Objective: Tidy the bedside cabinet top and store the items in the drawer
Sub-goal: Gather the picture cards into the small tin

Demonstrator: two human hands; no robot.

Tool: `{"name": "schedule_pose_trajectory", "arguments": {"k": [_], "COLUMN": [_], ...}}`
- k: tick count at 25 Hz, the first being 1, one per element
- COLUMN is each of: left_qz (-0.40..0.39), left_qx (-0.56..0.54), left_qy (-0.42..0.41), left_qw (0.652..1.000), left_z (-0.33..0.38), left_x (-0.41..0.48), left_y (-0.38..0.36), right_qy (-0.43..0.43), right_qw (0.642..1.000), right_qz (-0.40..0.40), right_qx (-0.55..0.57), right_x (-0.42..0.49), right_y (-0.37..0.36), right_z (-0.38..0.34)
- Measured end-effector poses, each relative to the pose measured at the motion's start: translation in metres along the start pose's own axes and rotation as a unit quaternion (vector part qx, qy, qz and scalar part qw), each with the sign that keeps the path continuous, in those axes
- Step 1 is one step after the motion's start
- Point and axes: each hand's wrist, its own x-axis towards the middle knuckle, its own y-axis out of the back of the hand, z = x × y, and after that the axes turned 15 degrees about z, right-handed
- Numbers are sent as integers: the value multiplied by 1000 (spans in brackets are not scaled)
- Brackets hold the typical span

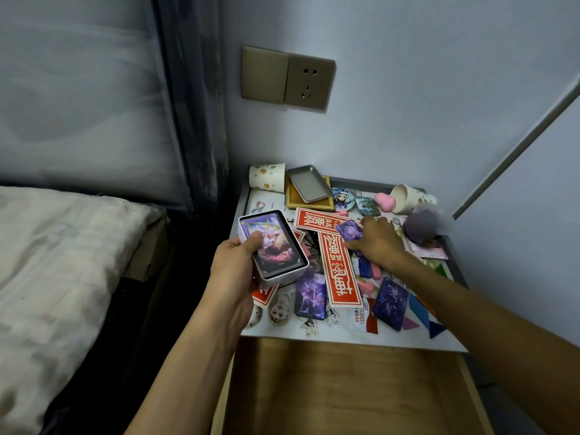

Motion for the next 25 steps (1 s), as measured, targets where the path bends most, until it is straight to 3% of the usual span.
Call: {"name": "schedule_pose_trajectory", "arguments": {"k": [5, 13, 15, 17, 18, 25], "left_qz": [1, 6, 12, 20, 22, 10], "left_qx": [2, 5, -3, -13, -12, 2], "left_qy": [7, 4, 0, -2, -4, -4], "left_qw": [1000, 1000, 1000, 1000, 1000, 1000], "left_z": [0, 2, 5, 7, 7, 6], "left_x": [-1, 1, 4, 7, 7, 2], "left_y": [0, 4, 7, 10, 10, 13], "right_qy": [-11, -3, 8, 52, 71, 91], "right_qw": [1000, 965, 954, 958, 963, 982], "right_qz": [3, 75, -4, -139, -169, -127], "right_qx": [29, 250, 300, 245, 197, 108], "right_x": [12, -20, -48, -81, -92, -98], "right_y": [-3, 36, 49, 50, 44, 17], "right_z": [2, -19, -33, -49, -52, -53]}}
